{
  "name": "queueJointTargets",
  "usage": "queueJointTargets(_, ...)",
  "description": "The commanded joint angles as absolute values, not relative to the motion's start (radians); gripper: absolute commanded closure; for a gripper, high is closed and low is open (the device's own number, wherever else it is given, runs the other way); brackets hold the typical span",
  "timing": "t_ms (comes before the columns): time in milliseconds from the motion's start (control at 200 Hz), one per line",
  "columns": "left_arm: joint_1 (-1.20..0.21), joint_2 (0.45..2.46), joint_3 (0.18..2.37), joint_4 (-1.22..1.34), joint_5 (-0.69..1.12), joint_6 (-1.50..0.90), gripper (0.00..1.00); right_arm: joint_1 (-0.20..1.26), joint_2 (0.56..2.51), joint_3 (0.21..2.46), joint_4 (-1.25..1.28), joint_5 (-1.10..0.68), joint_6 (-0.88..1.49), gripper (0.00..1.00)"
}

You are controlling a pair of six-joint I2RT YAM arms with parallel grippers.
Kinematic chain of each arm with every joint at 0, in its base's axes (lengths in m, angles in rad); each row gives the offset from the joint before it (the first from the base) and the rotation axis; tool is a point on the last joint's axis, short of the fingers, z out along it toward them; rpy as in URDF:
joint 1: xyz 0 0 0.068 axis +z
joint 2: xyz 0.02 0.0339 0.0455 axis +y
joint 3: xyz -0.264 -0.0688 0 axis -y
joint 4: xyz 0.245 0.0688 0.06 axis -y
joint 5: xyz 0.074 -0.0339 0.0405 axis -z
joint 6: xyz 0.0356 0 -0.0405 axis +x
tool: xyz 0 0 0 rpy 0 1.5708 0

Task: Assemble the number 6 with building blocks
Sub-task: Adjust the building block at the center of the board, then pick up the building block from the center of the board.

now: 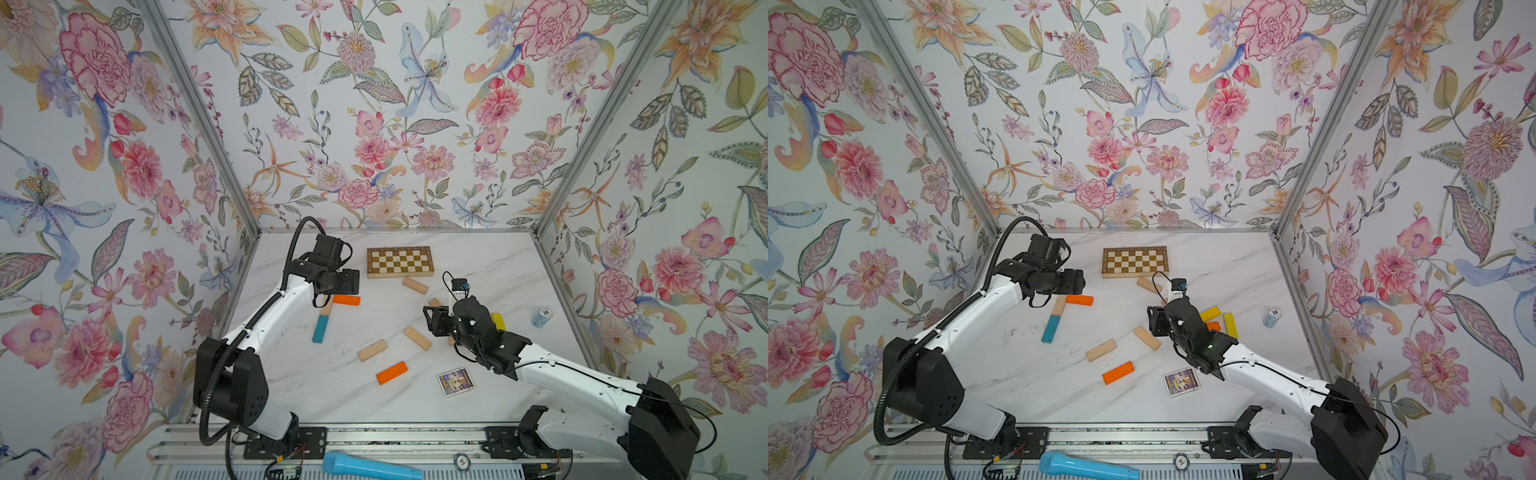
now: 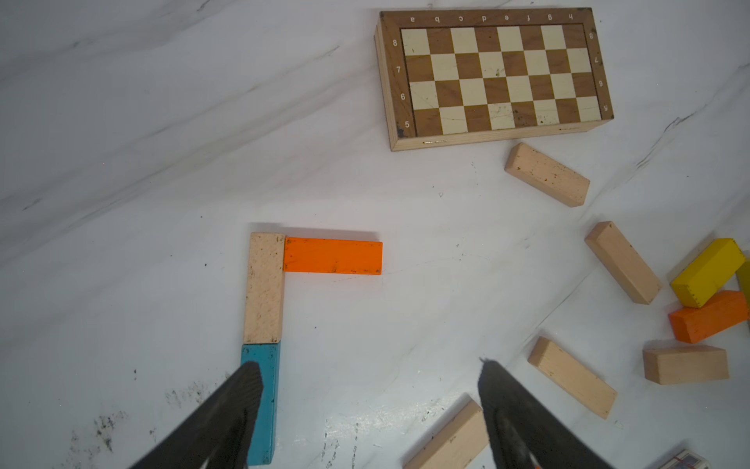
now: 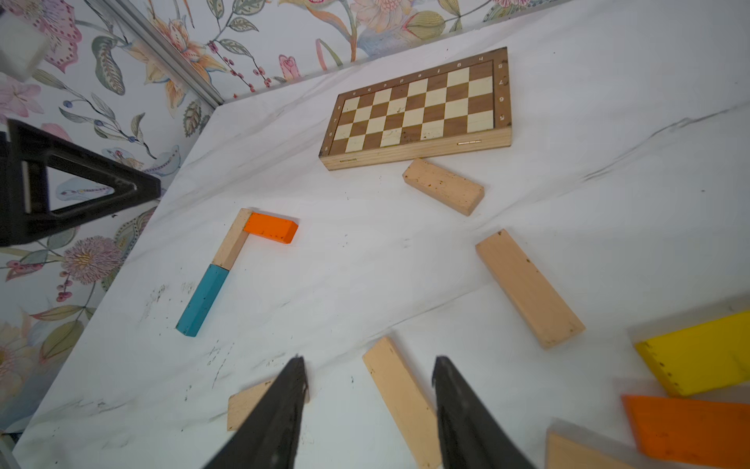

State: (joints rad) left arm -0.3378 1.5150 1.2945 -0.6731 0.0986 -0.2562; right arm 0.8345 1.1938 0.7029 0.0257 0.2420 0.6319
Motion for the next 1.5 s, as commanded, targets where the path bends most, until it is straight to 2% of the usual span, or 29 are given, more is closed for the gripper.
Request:
queueJointTargets(0,-0.303,1.435,1.239,-0.692,0.121,-0.255,0.03,0.887,1.263,0.785,-0.16,0.288,0.657,0.45)
queueJointTargets(230,-0.213,1.297,1.141,-0.628,0.148,-0.255,0.01,0.863,1.404,0.933,-0.362,0.085,0.375,0.4)
queueJointTargets(475,-0.202,1.211,1.044,-0.552,0.087,-0.254,0.01,0.819,1.557,1.04,-0.535,-0.08,0.11,0.4)
queueJointTargets(706,-0.192,1.197,1.016,-0.532,0.043,-0.241,0.01,0.794,1.669,1.094,-0.598,-0.044,-0.04,0.42)
queueJointTargets(916,-0.178,1.183,1.009,-0.52,0.036,-0.239,0.01,0.759,1.729,1.143,-0.626,-0.111,-0.148,0.44)
queueJointTargets(1111,-0.127,1.172,1.007,-0.529,-0.016,-0.244,0.01,0.759,1.769,1.159,-0.641,-0.14,-0.194,0.45)
queueJointTargets(1281,-0.094,1.168,1.002,-0.523,-0.024,-0.247,0.01,0.747,1.814,1.16,-0.646,-0.088,-0.218,0.45)
queueJointTargets(1401,-0.086,1.172,1.002,-0.519,-0.022,-0.247,0.01,0.755,1.844,1.173,-0.65,-0.056,-0.231,0.51)
queueJointTargets(1496,-0.078,1.172,1.002,-0.52,-0.028,-0.248,0.01,0.772,1.856,1.181,-0.649,-0.006,-0.243,0.66)
